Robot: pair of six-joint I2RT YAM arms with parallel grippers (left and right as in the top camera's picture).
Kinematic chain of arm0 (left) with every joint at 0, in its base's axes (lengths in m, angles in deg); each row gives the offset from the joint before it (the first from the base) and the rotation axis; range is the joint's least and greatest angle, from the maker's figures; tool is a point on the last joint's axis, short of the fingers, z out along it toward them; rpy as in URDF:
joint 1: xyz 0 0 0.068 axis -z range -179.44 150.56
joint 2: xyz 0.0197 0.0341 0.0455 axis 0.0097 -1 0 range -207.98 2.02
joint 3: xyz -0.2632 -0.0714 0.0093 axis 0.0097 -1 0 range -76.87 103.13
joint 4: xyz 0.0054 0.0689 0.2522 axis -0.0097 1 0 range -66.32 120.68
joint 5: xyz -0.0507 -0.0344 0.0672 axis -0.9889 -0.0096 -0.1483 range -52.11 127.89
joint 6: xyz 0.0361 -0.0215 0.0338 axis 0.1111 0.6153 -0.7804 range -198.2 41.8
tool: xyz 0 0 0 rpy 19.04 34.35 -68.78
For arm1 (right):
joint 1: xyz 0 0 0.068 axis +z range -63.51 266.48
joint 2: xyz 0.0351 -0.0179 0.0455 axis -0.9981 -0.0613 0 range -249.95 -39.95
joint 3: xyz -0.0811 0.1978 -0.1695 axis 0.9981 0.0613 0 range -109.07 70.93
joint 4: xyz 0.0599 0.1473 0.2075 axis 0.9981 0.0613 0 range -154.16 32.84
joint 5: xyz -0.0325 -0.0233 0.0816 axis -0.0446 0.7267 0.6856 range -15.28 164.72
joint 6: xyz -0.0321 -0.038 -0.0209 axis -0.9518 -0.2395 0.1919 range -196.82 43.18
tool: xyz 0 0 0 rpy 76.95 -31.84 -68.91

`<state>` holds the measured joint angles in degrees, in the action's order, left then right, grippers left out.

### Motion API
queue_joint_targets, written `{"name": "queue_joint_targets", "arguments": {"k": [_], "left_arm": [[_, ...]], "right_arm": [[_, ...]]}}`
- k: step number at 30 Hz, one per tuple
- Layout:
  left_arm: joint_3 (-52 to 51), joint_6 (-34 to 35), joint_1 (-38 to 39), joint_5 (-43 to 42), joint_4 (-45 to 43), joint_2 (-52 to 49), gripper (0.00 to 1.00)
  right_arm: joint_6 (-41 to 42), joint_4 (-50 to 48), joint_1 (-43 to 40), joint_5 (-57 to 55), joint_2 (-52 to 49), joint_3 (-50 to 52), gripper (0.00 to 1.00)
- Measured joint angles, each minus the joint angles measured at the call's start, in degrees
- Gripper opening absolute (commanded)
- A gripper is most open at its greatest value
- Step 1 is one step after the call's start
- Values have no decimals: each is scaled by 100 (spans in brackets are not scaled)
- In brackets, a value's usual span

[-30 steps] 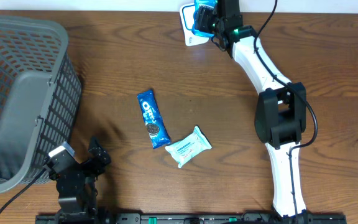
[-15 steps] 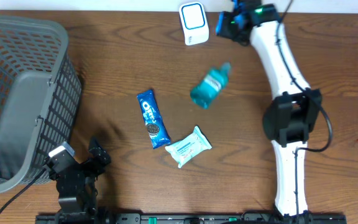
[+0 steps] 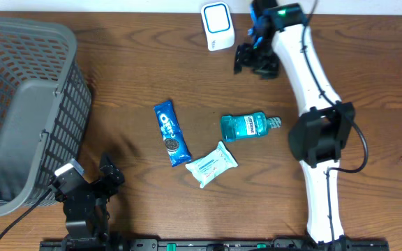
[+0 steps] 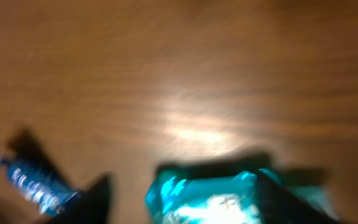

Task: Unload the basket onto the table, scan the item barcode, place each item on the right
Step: 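Lower the bottle onto the table center and release, then grasp the Listerine bottle again with the right gripper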

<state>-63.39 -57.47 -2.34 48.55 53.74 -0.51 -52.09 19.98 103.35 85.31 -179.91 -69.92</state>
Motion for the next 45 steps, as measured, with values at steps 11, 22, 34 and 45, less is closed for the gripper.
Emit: {"name": "queue_joint_targets", "arguments": {"k": [11, 22, 34, 45], "left_arm": [[0, 0, 0, 0, 0, 0, 98], [0, 0, 0, 0, 0, 0, 98], [0, 0, 0, 0, 0, 0, 98], [0, 0, 0, 0, 0, 0, 98]], "right_arm": [[918, 1180, 535, 225, 0, 0, 99], [4232, 1296, 892, -157, 50, 1056, 99], [7501, 560, 1163, -699, 52, 2465, 99], [6876, -240, 1263, -1943, 354, 2990, 99]]}}
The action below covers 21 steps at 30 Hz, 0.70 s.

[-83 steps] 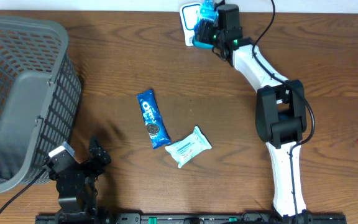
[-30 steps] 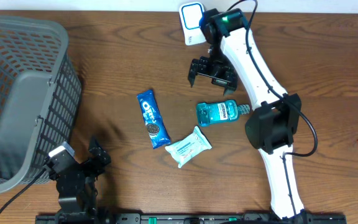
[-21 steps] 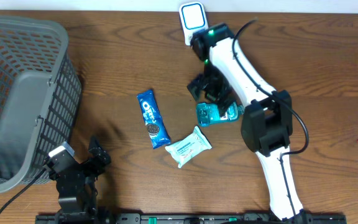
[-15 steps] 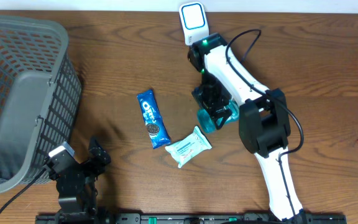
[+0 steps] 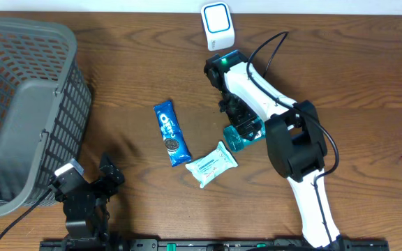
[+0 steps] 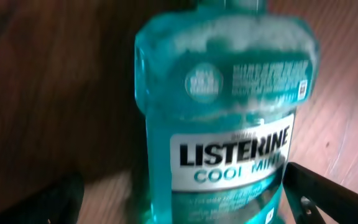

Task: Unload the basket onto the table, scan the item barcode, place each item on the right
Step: 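Grasp the Listerine bottle again with the right gripper, then carry the bottle to the right table edge and release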

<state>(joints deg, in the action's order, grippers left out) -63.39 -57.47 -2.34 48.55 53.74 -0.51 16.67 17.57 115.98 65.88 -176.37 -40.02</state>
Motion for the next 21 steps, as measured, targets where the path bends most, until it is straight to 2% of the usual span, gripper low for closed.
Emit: {"name": "queue_joint_targets", "arguments": {"k": [7, 11, 14, 17, 19, 21], "left_arm": [[0, 0, 0, 0, 0, 0, 98], [0, 0, 0, 0, 0, 0, 98], [0, 0, -2, -2, 0, 0, 98], [0, 0, -2, 0, 0, 0, 98], [0, 0, 0, 0, 0, 0, 98], [0, 0, 0, 0, 0, 0, 98]], "right_arm": [[-199, -323, 7, -111, 297, 610, 99], [-205, -898, 4, -46, 586, 1154, 99], [-282, -1480, 4, 68, 761, 1484, 95], [-417, -2046, 4, 249, 846, 1659, 94], [-463, -2347, 4, 402, 861, 1714, 97], [-522, -2577, 7, 544, 863, 1744, 94]]}}
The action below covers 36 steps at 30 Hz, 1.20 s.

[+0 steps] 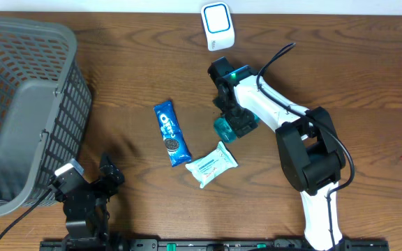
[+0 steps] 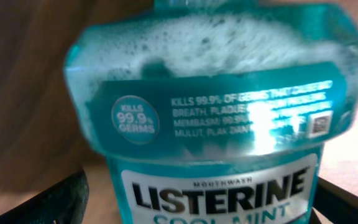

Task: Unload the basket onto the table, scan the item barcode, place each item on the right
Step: 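Carry the bottle to the right table edge and release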

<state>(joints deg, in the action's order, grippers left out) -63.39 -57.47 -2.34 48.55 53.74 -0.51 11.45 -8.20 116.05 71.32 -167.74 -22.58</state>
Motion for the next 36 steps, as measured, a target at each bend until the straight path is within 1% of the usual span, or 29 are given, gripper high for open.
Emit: {"name": "queue_joint_targets", "arguments": {"k": [2, 6, 9, 13, 17, 20, 24, 27, 31, 36], "left_arm": [[0, 0, 0, 0, 0, 0, 98], [0, 0, 0, 0, 0, 0, 98], [0, 0, 0, 0, 0, 0, 98], [0, 0, 0, 0, 0, 0, 98], [0, 0, 0, 0, 0, 0, 97], [0, 0, 0, 0, 0, 0, 98], [0, 0, 0, 0, 0, 0, 98], [0, 0, 0, 0, 0, 0, 98], [0, 0, 0, 0, 0, 0, 98], [0, 0, 0, 0, 0, 0, 98]], "right_arm": [[-35, -57, 0, 31, 7, 24, 92], [-131, -83, 0, 111, 9, 35, 71], [-190, -79, 0, 175, 15, 39, 62], [-341, -83, -9, 221, 31, 42, 56], [-645, -70, -55, 321, 48, 42, 53], [-901, 0, -151, 448, 105, 68, 46], [-1263, 90, -413, 575, 245, 216, 47], [-1554, 221, -772, 529, 372, 352, 47], [-1934, 326, -1375, 286, 518, 525, 46], [-2411, 337, -2227, -33, 669, 634, 49]]}}
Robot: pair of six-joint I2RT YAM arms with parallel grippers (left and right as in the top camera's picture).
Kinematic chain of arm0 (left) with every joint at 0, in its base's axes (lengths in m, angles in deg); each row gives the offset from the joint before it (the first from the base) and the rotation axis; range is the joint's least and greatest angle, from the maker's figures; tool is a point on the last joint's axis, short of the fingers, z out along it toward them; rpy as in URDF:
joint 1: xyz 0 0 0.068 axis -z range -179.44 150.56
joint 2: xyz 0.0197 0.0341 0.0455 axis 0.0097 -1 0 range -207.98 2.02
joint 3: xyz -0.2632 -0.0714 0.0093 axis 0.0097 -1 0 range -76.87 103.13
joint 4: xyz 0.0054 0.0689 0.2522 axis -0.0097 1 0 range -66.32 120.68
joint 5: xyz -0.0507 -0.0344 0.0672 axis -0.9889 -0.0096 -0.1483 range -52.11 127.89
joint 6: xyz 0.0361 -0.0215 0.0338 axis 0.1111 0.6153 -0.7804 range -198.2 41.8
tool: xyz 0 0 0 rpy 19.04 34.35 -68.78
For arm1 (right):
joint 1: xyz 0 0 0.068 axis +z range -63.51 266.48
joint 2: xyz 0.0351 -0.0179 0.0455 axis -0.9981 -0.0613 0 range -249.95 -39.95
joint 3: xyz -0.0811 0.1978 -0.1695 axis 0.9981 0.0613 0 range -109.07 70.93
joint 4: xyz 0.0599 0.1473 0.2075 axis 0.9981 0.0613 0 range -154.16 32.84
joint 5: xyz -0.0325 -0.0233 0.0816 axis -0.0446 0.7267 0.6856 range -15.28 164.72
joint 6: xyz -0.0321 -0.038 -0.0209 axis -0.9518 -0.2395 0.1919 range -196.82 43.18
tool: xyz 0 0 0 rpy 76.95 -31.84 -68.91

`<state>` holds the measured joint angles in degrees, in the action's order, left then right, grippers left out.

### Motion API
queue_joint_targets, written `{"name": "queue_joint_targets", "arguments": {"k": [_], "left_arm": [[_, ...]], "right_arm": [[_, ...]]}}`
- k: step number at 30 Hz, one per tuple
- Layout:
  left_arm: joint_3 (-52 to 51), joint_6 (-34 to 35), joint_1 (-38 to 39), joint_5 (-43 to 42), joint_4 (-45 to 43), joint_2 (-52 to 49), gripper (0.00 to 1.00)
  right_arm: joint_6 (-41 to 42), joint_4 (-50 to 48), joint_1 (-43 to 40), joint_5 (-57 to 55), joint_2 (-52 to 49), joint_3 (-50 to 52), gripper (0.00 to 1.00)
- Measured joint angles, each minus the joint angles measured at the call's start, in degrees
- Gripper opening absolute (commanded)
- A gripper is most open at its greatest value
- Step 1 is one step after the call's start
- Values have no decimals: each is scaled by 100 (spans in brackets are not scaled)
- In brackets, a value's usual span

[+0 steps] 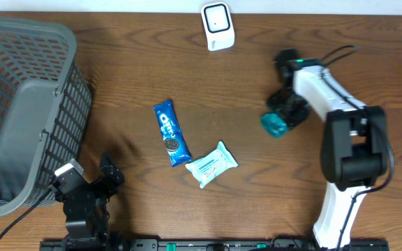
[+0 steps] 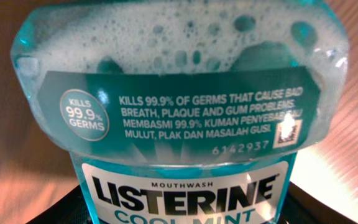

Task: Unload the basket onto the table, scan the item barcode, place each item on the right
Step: 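Carry the bottle to the right table edge and release, then move the right gripper left toward the green wipes pack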

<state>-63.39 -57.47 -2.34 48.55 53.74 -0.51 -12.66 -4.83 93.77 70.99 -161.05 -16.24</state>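
A teal Listerine mouthwash bottle point(image 1: 273, 124) is held by my right gripper point(image 1: 286, 111) at the table's right of centre. In the right wrist view the bottle point(image 2: 179, 93) fills the frame, foam at its top and the label facing the camera. There my right gripper point(image 2: 185, 211) is shut on it, with dark fingers point(image 2: 73, 202) showing at both lower corners. No barcode shows on this face. The white scanner point(image 1: 217, 26) stands at the back edge, left of the bottle. My left gripper point(image 1: 109, 172) rests at the front left, and its jaws are too small to read.
A grey mesh basket point(image 1: 19, 104) takes up the left side. A blue Oreo pack point(image 1: 172, 132) and a pale wipes pack point(image 1: 211, 164) lie in the middle. A red item lies at the right edge.
My right gripper, still shut on the bottle, has moved from the table's middle to the right. The left arm and the other items have not moved.
My right gripper was near the scanner while the bottle lay in the middle of the table. Then the gripper was down over the bottle. Then it held the bottle a little to the left. Now the bottle is held to the right of centre.
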Motion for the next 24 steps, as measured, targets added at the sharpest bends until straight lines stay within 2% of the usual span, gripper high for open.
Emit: {"name": "queue_joint_targets", "arguments": {"k": [11, 22, 24], "left_arm": [[0, 0, 0, 0, 0, 0, 98], [0, 0, 0, 0, 0, 0, 97], [0, 0, -2, 0, 0, 0, 98]], "right_arm": [[-1058, -424, -1974, -463, 85, 7, 48], [-2033, -1539, -3827, -544, 85, 26, 54], [-2157, -1781, -4111, -560, 85, 31, 59]]}}
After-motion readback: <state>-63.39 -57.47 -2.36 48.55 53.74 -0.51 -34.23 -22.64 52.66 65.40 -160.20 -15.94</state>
